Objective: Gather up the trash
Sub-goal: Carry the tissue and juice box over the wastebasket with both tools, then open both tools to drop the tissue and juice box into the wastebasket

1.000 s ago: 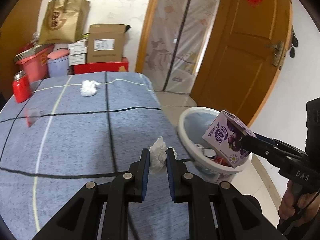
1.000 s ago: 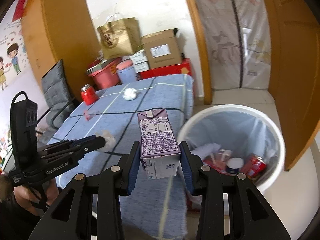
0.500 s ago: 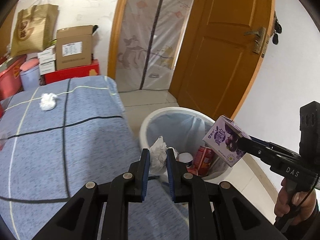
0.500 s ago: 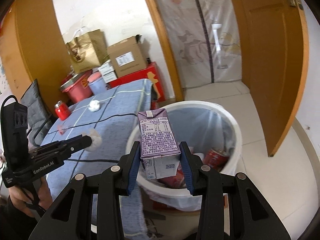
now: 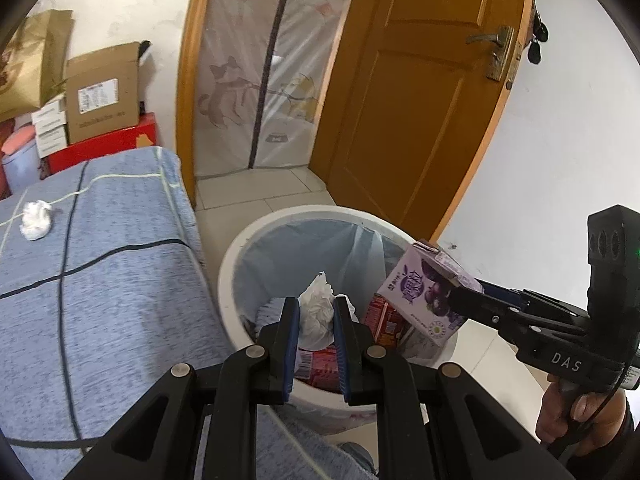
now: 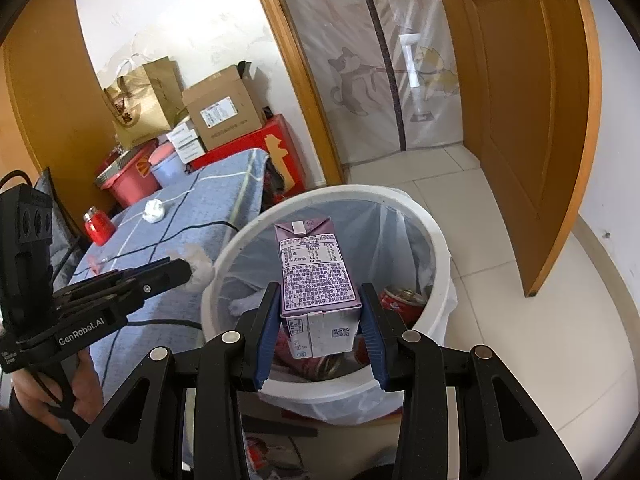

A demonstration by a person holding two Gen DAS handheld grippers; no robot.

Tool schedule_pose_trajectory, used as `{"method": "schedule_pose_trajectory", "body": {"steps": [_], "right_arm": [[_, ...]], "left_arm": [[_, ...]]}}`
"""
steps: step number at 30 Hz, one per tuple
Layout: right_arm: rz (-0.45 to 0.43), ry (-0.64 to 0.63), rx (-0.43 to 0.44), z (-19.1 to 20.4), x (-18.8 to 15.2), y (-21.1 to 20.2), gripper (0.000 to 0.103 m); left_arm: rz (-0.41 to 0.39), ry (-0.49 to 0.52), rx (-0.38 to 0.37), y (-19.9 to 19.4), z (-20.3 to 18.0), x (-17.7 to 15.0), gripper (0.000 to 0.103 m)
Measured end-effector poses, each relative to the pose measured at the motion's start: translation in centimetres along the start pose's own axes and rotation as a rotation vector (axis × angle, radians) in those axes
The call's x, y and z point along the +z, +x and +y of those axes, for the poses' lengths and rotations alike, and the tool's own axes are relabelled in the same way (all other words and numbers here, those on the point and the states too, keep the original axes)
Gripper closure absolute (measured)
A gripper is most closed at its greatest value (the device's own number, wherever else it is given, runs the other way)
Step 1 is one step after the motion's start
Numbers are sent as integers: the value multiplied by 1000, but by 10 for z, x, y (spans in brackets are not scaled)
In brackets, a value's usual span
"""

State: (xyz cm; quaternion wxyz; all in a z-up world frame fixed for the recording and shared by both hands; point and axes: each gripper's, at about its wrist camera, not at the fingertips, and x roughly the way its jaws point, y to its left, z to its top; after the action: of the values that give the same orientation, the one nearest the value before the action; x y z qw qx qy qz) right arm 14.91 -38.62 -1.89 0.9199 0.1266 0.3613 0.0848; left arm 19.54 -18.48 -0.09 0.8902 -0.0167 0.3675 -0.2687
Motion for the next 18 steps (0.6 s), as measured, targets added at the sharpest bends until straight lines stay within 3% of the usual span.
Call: {"method": "schedule_pose_trajectory", "body": {"steps": [18], "right_arm": [[84,-5,-25,-9,2,38,63]], "left_arm": [[89,-18,-29,50,1,-3,83]]}}
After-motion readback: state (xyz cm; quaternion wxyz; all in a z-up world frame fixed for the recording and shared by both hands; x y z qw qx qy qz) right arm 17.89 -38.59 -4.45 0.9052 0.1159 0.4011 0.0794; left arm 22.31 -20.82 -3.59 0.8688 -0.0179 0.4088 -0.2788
